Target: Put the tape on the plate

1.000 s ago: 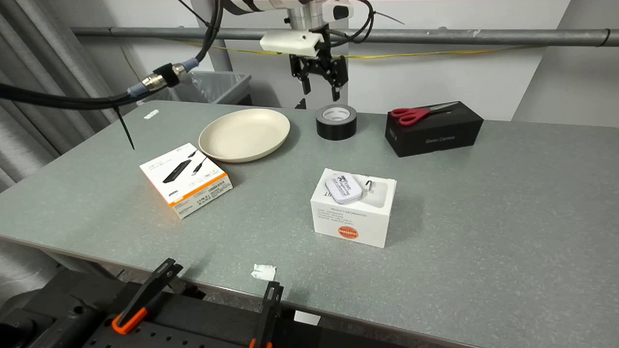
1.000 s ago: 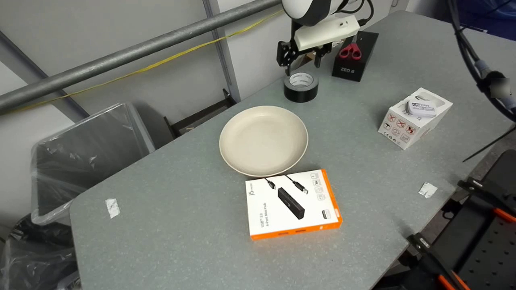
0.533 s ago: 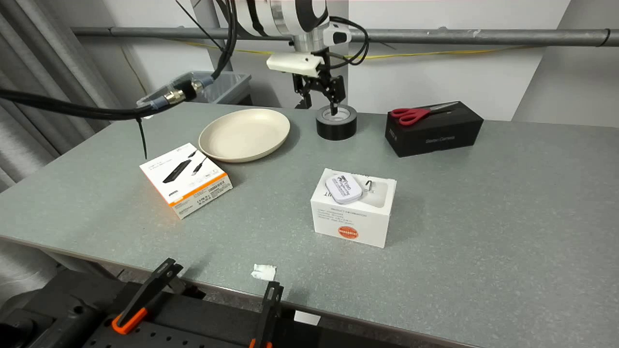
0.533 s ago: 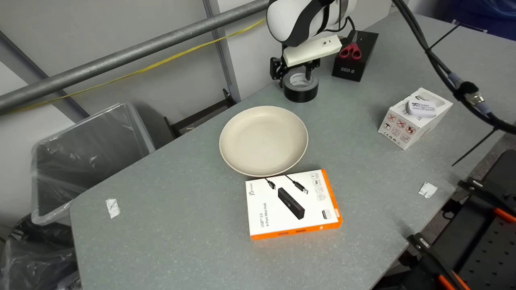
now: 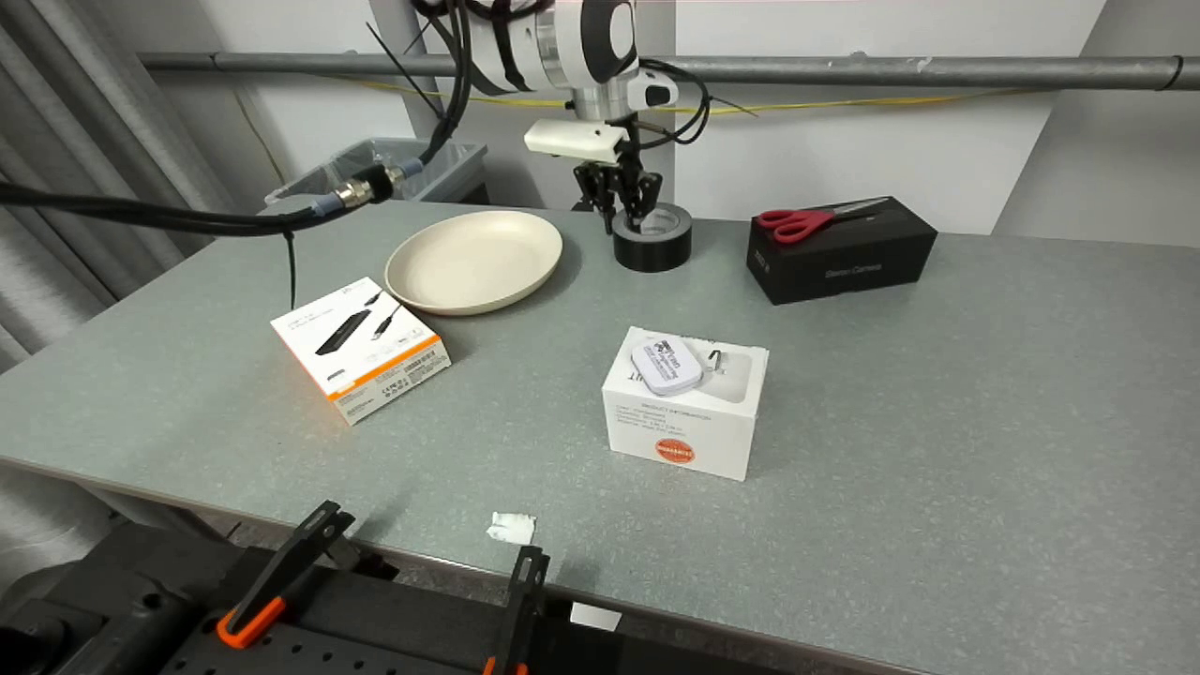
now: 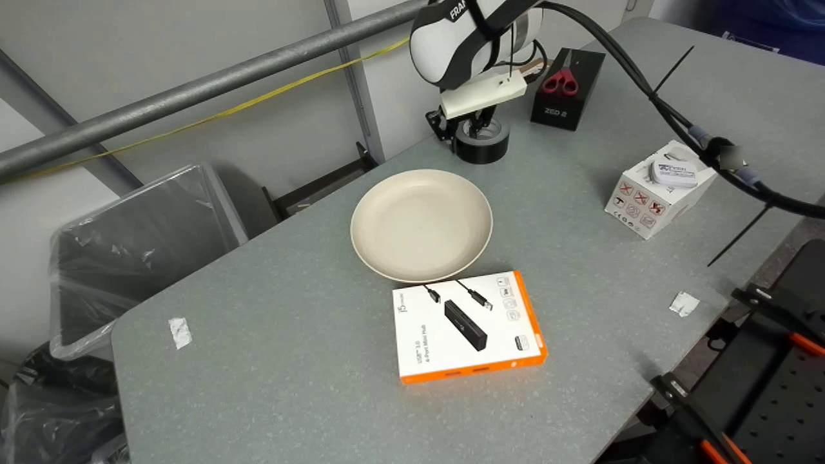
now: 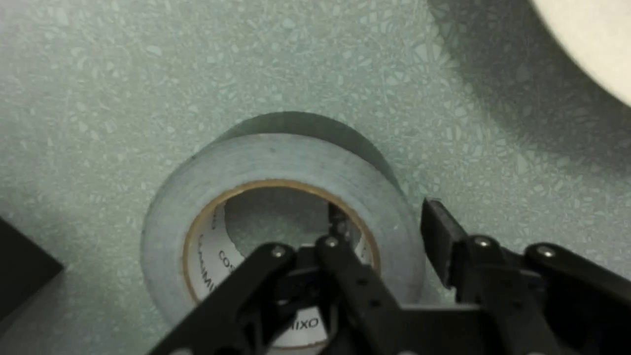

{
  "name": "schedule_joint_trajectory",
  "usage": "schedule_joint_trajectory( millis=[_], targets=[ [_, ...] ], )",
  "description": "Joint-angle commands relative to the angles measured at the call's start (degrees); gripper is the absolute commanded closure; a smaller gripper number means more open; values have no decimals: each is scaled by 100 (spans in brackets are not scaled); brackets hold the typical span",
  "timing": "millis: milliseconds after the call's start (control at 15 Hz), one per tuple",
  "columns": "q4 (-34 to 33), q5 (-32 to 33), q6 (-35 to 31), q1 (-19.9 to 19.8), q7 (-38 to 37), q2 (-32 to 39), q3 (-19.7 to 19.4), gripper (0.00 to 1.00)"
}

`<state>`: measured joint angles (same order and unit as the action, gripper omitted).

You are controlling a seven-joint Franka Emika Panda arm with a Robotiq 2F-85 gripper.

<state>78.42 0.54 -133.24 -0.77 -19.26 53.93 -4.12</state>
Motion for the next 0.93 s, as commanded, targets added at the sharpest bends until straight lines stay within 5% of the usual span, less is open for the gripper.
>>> schedule_joint_trajectory(
  millis=[0, 133, 600, 867],
  targets=[
    [-385, -96, 311, 152, -195, 46, -127, 86],
    [-65, -93, 193, 180, -124, -341, -85, 97],
    [1829, 398, -991, 824, 418, -1925, 65, 94],
    [2509, 532, -1350, 1214, 572, -2170, 309, 94]
  ],
)
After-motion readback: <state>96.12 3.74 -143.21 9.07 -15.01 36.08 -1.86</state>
